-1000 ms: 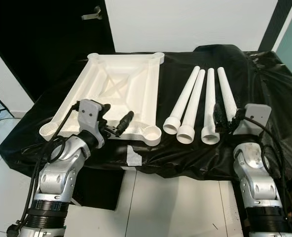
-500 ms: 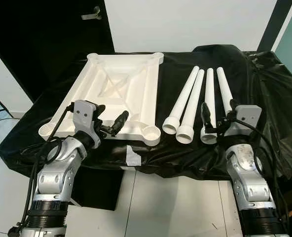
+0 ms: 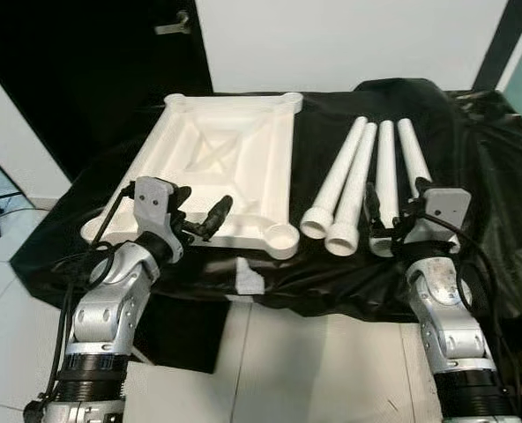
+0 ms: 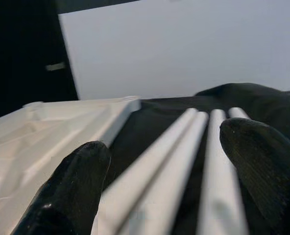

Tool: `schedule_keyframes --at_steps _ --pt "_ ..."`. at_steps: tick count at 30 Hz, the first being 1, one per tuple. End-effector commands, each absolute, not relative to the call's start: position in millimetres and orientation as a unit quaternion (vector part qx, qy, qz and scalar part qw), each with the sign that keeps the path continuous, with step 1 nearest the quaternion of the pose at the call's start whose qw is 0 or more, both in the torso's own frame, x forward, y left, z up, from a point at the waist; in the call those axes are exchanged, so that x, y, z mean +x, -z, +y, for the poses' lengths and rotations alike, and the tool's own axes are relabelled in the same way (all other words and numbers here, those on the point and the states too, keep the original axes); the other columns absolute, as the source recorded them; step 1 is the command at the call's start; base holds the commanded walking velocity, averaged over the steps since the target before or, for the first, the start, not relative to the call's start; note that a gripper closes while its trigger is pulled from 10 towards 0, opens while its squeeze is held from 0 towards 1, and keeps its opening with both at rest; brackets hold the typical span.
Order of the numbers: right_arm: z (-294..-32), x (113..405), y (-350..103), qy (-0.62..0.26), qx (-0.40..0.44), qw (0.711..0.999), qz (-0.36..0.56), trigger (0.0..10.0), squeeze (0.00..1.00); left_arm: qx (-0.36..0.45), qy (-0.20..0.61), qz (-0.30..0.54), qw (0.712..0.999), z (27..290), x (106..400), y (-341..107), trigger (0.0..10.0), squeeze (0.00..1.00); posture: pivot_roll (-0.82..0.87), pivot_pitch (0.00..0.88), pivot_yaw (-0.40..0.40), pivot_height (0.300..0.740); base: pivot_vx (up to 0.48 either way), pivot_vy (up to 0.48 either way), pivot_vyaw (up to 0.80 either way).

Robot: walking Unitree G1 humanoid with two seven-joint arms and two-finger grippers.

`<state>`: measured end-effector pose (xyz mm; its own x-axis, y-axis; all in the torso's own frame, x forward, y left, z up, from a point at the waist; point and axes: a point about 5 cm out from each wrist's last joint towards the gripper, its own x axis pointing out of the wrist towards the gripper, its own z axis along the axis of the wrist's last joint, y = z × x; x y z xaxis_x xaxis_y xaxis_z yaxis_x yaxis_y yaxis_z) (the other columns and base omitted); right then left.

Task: Building children table

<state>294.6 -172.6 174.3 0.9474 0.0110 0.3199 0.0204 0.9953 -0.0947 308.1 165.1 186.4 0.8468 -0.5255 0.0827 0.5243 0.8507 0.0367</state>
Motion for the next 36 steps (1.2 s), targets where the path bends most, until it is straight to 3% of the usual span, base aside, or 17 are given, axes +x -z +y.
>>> schedule_keyframes --at_steps 1,20,36 --pt "-169.6 296.6 -174.4 -0.002 -0.049 0.985 -0.166 10.0 0.00 0.004 0.220 -0.036 0.975 173.7 312.0 -184.5 10.0 0.00 -0.01 0.000 0.053 0.740 0.000 0.375 0.00" --pt "-170.0 297.1 -174.5 0.000 -0.058 0.984 -0.171 10.0 0.00 0.005 0.223 -0.035 0.974 171.7 312.8 -185.4 10.0 0.00 -0.01 0.000 0.052 0.740 0.000 0.374 0.00" --pt "-174.4 298.1 -172.4 0.018 -0.068 0.984 -0.163 10.0 0.00 0.025 0.228 -0.052 0.972 164.5 313.9 -188.7 10.0 0.00 -0.01 0.000 0.052 0.740 0.000 0.000 0.00"
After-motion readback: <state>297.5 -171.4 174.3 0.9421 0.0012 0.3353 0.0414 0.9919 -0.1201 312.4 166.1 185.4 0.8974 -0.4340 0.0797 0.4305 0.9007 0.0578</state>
